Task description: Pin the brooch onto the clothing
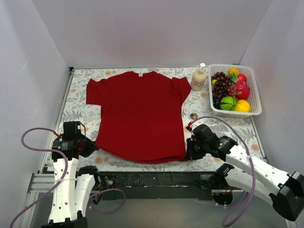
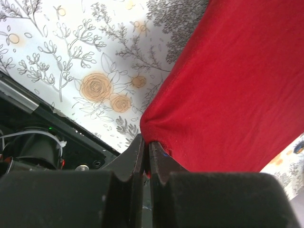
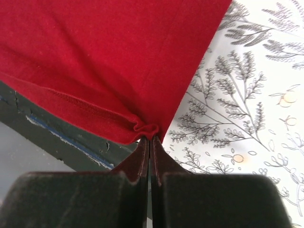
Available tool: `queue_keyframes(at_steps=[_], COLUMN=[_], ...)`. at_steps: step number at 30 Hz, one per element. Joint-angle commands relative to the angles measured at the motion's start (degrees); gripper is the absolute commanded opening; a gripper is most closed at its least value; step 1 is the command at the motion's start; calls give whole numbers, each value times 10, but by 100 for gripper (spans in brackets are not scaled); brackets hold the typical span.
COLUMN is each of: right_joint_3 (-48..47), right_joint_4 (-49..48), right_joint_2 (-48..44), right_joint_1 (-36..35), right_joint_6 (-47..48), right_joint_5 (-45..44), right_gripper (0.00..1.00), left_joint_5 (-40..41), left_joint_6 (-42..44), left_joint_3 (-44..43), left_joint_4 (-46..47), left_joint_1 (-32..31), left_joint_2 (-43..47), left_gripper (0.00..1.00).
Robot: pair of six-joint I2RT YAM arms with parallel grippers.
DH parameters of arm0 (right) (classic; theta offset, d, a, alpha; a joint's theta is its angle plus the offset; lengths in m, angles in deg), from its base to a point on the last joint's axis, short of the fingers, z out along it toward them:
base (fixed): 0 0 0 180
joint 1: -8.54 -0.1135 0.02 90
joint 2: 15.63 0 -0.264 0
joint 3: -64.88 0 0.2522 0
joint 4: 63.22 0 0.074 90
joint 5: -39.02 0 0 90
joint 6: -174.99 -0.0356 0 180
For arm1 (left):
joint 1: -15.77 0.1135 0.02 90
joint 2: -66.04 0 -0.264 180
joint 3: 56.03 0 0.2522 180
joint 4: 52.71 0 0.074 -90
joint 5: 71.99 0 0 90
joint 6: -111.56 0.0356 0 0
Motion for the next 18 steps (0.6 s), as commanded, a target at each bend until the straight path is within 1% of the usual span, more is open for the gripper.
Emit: queue_keyframes(at_steps=[1, 5, 6, 7, 8, 9, 10, 11, 13, 14, 15, 16, 18], right_joint_3=[16, 17, 18, 18, 18, 18, 17, 15, 0, -6, -13, -20, -29], right_joint_4=[2, 11, 12, 13, 13, 15, 17, 23, 31, 38, 45, 46, 25], right_joint_2=[-20, -26, -27, -28, -28, -29, -32, -34, -41, -43, -43, -45, -45], right_joint_1=[-7, -7, -7, -7, -7, -7, -7, -7, -7, -7, -7, -7, -7], right_joint_6=[-10, -8, -7, -6, -5, -3, 4, 10, 26, 31, 35, 35, 32], right_joint_5=[41, 42, 46, 47, 51, 60, 63, 64, 59, 52, 34, 29, 30], right_gripper=[1, 2, 5, 8, 23, 29, 38, 54, 67, 77, 80, 83, 85], left_joint_5=[16, 21, 23, 23, 24, 25, 25, 25, 23, 22, 16, 14, 2], left_joint_6=[6, 8, 8, 11, 13, 16, 21, 24, 27, 29, 28, 29, 32], left_joint_3=[6, 1, -1, -2, -8, -12, -15, -25, -36, -42, -50, -53, -59], left_joint_4=[-27, -38, -40, -42, -46, -47, -49, -50, -50, -47, -44, -41, -28], left_joint_1=[0, 1, 0, -1, 0, -1, -1, 0, 0, -1, 0, 0, 0], left_joint_2=[7, 15, 17, 16, 15, 15, 17, 18, 21, 23, 25, 27, 29], left_gripper=[0, 0, 0, 6, 10, 15, 31, 38, 56, 83, 93, 98, 98])
